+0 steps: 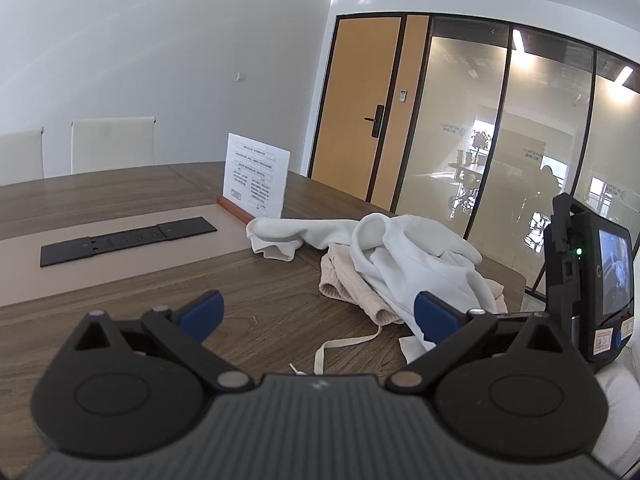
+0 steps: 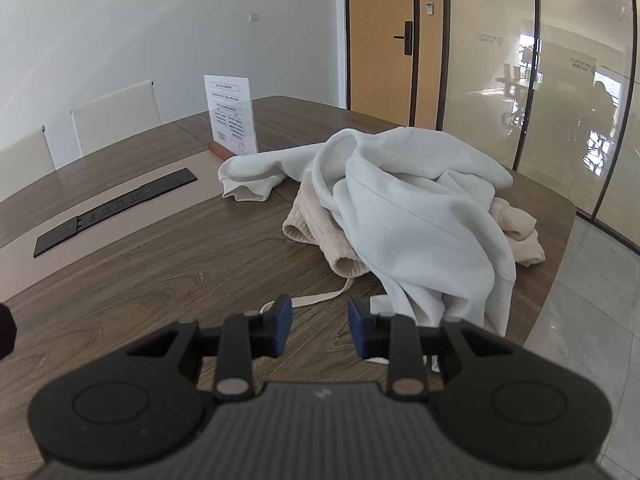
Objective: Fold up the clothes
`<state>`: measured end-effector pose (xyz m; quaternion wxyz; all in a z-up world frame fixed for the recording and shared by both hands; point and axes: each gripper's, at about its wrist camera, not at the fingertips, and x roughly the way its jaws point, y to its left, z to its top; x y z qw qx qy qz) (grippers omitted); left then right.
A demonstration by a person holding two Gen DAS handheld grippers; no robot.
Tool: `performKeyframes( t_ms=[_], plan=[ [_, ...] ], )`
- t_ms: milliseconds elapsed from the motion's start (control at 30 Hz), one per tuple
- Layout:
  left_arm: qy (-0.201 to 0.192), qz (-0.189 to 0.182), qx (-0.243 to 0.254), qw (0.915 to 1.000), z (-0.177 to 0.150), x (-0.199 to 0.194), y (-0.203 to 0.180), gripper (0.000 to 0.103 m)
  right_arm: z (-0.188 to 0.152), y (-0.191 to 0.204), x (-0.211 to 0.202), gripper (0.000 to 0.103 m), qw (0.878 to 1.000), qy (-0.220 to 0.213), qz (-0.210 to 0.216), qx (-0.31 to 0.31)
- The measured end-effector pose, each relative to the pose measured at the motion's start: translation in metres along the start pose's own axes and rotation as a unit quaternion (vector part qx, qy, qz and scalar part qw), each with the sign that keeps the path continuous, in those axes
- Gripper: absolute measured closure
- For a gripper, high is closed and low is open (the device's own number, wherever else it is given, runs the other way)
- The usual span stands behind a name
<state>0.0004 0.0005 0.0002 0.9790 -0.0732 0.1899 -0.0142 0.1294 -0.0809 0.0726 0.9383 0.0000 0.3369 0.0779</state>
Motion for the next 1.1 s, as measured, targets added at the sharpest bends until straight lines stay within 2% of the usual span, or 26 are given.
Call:
performKeyframes(
  t_ms=[267,633,1100],
  plan=[
    [0.003,0.012,0.0,0.9999,0.004,0.003,0.004,0.001,0.0,0.009,0.012,0.067,1.0,0.002,-0.011,0.001],
    [0.01,0.021,-0.005,0.9997,0.008,0.01,0.012,0.001,0.008,0.008,-0.002,0.067,0.999,-0.019,-0.035,0.014],
    [0.008,0.014,-0.007,0.9998,0.007,0.006,0.013,0.001,0.006,0.022,-0.016,0.067,0.999,-0.024,-0.03,0.011]
  ],
)
